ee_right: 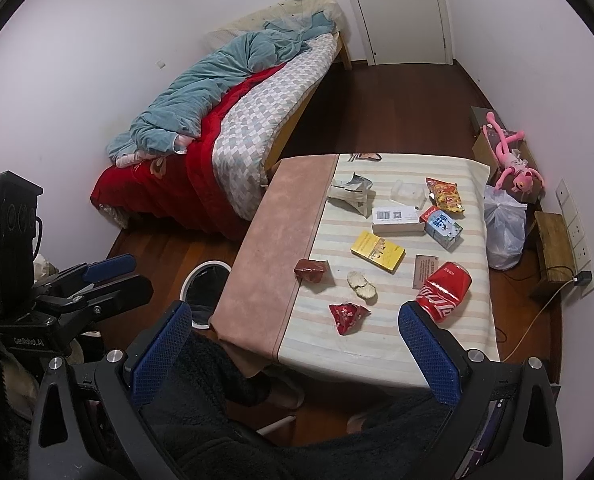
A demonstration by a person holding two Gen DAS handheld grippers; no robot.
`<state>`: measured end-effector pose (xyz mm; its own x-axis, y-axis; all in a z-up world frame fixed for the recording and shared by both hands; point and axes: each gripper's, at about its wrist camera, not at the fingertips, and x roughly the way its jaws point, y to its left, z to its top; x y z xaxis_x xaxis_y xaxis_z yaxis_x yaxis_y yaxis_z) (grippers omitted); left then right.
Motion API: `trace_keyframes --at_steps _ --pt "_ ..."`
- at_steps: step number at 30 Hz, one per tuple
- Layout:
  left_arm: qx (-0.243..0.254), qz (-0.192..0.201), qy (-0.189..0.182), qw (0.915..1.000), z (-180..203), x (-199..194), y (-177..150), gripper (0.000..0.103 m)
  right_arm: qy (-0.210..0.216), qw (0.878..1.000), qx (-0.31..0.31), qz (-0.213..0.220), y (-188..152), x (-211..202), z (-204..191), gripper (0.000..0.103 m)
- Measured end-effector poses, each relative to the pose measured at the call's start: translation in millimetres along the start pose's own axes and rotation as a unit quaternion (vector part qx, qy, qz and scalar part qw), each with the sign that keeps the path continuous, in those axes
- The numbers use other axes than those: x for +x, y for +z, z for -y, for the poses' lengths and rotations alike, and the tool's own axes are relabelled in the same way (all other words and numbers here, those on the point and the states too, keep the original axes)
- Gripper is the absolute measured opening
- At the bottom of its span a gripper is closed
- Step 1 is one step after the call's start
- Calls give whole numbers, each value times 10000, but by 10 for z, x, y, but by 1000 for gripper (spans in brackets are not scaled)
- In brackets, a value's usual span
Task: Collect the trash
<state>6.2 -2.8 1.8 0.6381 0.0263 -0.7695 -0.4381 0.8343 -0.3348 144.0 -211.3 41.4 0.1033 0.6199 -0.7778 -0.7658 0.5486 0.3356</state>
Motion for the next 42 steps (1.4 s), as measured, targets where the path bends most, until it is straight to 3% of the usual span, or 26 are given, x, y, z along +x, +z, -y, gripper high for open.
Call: trace_keyframes --at_steps 42 --pt "46 10 -1 10000 30 -2 25 103 -11 10000 -32 6 34 -24 -41 103"
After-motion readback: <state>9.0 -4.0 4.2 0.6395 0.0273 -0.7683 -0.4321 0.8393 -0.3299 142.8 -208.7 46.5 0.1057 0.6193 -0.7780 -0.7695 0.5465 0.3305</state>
